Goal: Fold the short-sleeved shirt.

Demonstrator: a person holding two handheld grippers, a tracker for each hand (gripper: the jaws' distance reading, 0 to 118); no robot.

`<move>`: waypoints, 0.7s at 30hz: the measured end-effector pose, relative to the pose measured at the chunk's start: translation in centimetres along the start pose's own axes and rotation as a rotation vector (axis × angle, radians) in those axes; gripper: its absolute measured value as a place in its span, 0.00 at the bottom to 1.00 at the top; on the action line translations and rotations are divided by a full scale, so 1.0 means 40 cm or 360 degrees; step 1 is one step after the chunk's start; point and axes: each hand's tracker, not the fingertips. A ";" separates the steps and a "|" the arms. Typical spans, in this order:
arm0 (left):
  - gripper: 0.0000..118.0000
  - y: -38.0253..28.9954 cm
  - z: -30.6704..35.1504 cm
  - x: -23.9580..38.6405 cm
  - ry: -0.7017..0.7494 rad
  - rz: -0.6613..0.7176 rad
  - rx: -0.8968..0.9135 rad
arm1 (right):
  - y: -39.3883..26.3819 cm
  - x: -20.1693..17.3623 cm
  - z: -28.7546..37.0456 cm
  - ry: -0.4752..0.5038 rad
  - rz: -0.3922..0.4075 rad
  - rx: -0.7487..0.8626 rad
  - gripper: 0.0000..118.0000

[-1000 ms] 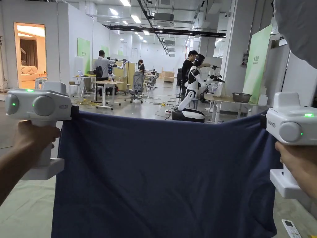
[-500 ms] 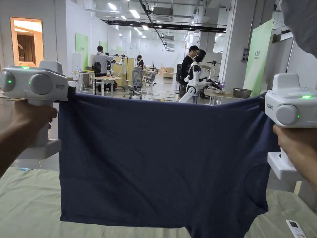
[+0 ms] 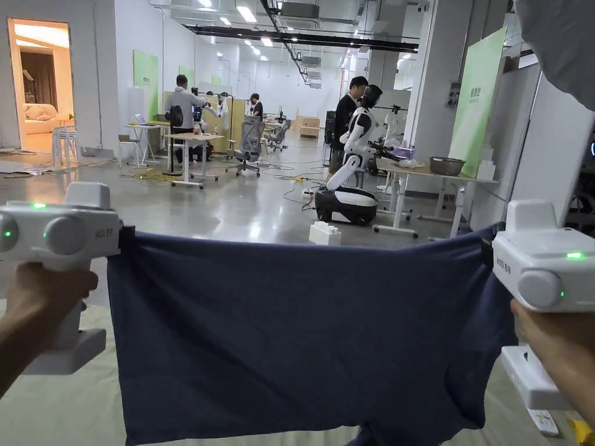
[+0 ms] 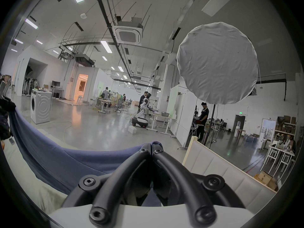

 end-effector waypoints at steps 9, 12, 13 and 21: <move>0.06 -0.195 0.198 -0.040 -0.0042 -0.0038 -0.0021 | -0.132 0.000 0.234 0.0061 0.0025 -0.0060 0.01; 0.06 -0.283 0.291 -0.051 -0.0047 -0.0045 -0.0027 | -0.185 -0.008 0.326 0.0083 0.0056 -0.0104 0.01; 0.06 -0.316 0.320 -0.055 -0.0050 -0.0022 -0.0039 | -0.205 -0.010 0.353 0.0095 0.0070 -0.0128 0.01; 0.06 -0.575 0.500 -0.086 -0.0053 0.0004 -0.0201 | -0.394 -0.037 0.600 0.0177 0.0087 -0.0316 0.01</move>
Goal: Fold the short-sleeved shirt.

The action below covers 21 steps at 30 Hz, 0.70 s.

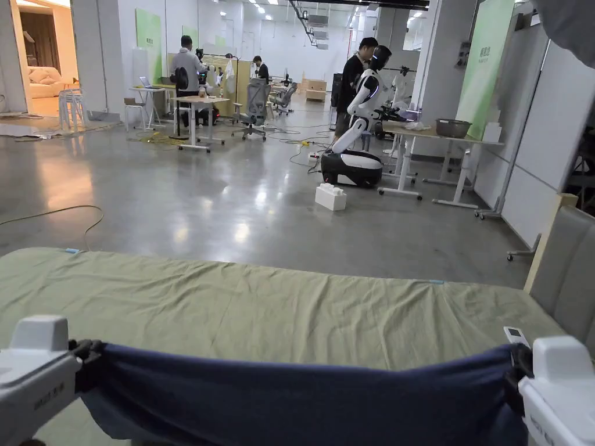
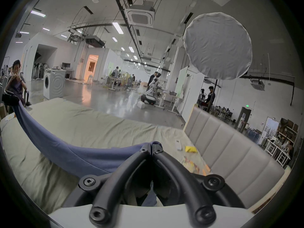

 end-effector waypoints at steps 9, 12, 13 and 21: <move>0.06 -0.264 0.118 -0.015 -0.0006 -0.0018 -0.0264 | -0.191 -0.049 0.132 0.0076 -0.0129 -0.0396 0.01; 0.06 -0.324 0.129 -0.021 -0.0003 -0.0027 -0.0344 | -0.221 -0.040 0.130 0.0131 -0.0099 -0.0503 0.01; 0.06 -0.342 0.129 -0.023 -0.0005 -0.0035 -0.0377 | -0.291 -0.059 0.156 0.0160 -0.0099 -0.0547 0.01; 0.07 -0.433 0.131 -0.016 -0.0032 -0.0126 -0.0532 | -0.481 -0.103 0.222 0.0211 -0.0078 -0.0745 0.01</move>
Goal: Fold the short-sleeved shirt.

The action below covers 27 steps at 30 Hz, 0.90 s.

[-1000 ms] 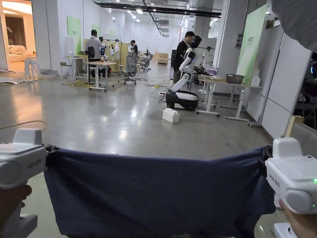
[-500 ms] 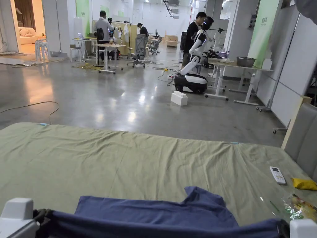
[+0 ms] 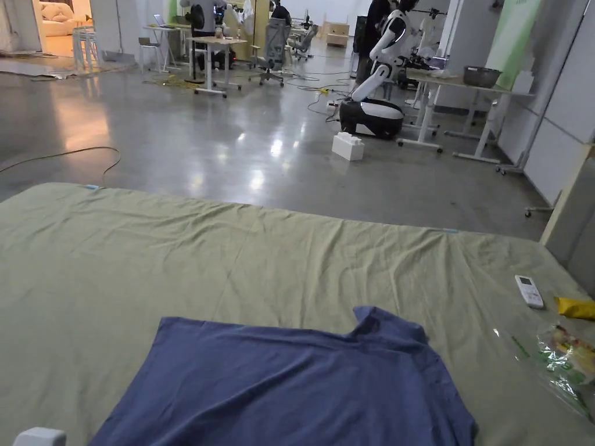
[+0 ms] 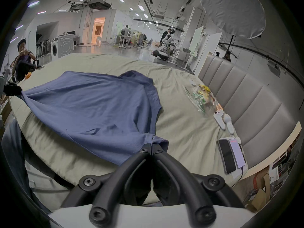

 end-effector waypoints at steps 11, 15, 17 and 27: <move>0.15 -0.102 -0.076 -0.004 0.0016 -0.0037 -0.0307 | -0.060 -0.033 -0.064 0.0023 0.0083 -0.0203 0.01; 0.26 -0.122 -0.100 -0.031 0.0041 -0.0010 -0.0373 | -0.082 -0.043 -0.088 0.0026 0.0076 -0.0274 0.02; 0.30 -0.118 -0.096 -0.038 0.0047 0.0001 -0.0359 | -0.079 -0.051 -0.087 0.0013 0.0088 -0.0281 0.10; 0.61 0.017 -0.060 0.021 0.0036 0.0054 0.0054 | 0.056 -0.074 -0.056 -0.0007 -0.0090 0.0179 0.71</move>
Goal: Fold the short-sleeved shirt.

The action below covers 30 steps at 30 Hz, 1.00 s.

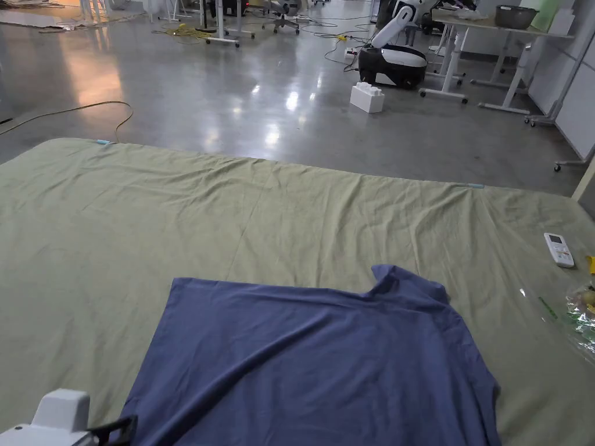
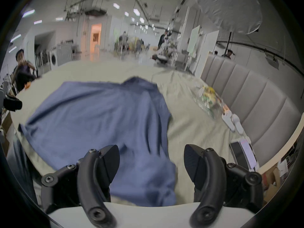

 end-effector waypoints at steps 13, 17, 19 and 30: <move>0.12 0.182 0.059 0.191 -0.0007 -0.0001 0.0588 | 0.216 -0.133 0.002 -0.0070 -0.0184 0.0683 0.08; 0.01 0.197 0.079 0.211 0.0000 -0.0057 0.0674 | 0.245 -0.147 0.016 -0.0161 -0.0102 0.0805 0.00; 0.01 0.204 0.080 0.210 -0.0003 -0.0068 0.0683 | 0.249 -0.144 0.015 -0.0141 -0.0144 0.0798 0.00; 0.01 0.153 0.060 0.085 -0.0035 0.0012 0.0285 | 0.239 -0.125 0.016 -0.0127 -0.0150 0.0743 0.00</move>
